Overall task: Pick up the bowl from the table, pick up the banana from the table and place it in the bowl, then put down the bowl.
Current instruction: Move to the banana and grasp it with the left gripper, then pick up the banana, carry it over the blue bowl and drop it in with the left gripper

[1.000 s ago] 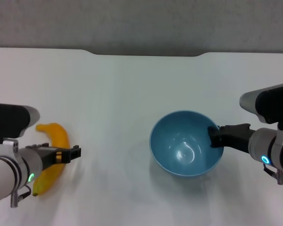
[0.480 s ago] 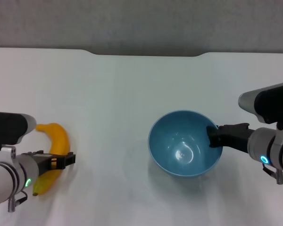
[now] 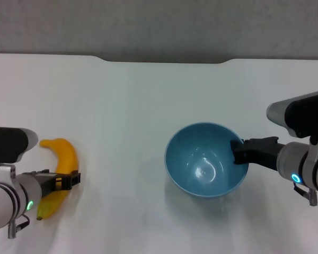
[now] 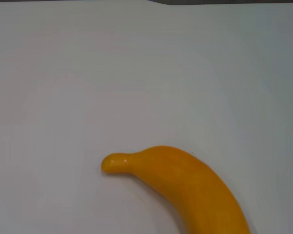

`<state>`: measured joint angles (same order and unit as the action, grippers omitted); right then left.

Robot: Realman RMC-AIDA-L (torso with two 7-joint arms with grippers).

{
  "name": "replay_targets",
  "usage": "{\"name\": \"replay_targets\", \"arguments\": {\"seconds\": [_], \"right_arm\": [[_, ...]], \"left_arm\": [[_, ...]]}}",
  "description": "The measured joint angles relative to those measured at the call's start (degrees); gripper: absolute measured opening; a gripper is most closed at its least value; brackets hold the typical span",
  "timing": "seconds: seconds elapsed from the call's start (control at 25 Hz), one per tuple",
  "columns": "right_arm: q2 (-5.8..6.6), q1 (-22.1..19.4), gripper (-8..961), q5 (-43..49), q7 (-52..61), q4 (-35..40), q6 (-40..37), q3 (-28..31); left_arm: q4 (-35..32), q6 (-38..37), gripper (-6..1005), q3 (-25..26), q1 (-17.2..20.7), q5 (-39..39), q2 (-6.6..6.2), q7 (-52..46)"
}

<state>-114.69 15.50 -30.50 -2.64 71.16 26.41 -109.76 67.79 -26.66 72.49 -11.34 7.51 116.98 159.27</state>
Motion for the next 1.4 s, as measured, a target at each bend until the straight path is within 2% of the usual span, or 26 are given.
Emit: {"name": "replay_targets", "arguments": {"seconds": [0.2,0.44,0.64,0.8,1.0,1.16,1.4], "right_arm": [[0.00,-0.10,44,0.03,0.00,0.21,-0.01,0.00],[-0.03,-0.21,45,0.41,0.00,0.21,-0.04,0.00],[-0.07,-0.51,45,0.54,0.00,0.17,-0.24,0.01],[-0.09,-0.55,46,0.54,0.00,0.11,-0.31,0.07],[-0.11,-0.02,46,0.51,0.00,0.00,-0.45,0.00],[-0.19,0.82,47,0.15,0.00,-0.13,-1.08,-0.53],[-0.34,2.88,47,-0.76,0.07,-0.41,-1.34,-2.27]], "left_arm": [[-1.71,3.28,778,-0.70,0.18,-0.29,0.00,0.50],[-1.91,4.05,571,-0.68,0.49,-0.34,0.00,0.57],[1.11,4.14,509,-0.43,2.09,-0.42,-0.04,0.45],[7.87,5.92,512,-0.33,6.31,-1.50,-0.21,0.71],[16.12,12.61,515,-1.13,12.37,-2.28,-0.24,0.77],[18.94,20.67,517,-3.52,15.32,-1.37,-0.17,0.02],[19.14,33.36,521,-8.90,16.78,-0.33,-0.36,-0.63]]}}
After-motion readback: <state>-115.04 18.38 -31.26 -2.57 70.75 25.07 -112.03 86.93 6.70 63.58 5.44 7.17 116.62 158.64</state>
